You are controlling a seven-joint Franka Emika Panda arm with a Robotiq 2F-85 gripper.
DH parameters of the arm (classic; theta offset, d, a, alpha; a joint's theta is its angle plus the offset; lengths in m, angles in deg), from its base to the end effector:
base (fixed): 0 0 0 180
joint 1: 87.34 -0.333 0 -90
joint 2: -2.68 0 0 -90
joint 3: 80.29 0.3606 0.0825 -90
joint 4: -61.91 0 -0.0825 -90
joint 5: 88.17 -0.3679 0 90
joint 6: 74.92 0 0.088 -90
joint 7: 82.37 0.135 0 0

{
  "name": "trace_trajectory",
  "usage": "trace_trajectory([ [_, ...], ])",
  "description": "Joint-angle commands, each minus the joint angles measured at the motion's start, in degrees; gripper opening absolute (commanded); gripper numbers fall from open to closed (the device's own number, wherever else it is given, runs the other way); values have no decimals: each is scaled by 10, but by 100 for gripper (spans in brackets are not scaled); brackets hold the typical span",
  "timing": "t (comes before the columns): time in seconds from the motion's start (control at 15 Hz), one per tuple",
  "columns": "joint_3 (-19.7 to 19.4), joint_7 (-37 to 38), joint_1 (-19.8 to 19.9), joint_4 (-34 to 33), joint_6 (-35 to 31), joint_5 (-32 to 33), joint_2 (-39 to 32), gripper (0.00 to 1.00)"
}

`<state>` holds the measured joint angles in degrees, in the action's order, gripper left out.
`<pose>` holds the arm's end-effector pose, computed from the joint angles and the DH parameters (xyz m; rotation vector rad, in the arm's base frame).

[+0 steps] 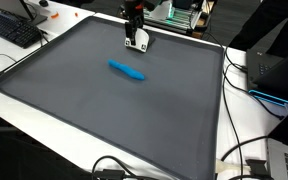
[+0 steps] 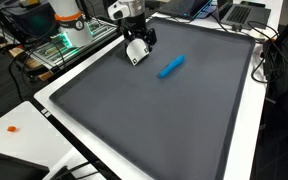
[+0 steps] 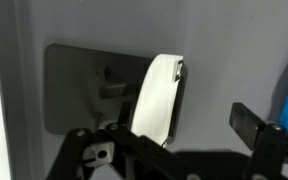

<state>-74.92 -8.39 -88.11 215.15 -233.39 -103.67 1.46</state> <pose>0.4179 0.0364 0.2664 -2.2725 1.9782 0.0266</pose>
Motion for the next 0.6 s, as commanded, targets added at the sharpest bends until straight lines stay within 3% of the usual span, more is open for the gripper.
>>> trace_trajectory([
  [0.0, -11, 19, -10, 1, -17, -15, -12, 92],
  [0.07, -11, 24, -10, 1, -18, -16, -13, 81],
  [0.13, -12, 30, -11, 0, -19, -14, -15, 78],
  [0.2, -12, 33, -11, 0, -18, -15, -16, 63],
  [0.53, -13, 55, -12, -3, -16, -8, -16, 22],
])
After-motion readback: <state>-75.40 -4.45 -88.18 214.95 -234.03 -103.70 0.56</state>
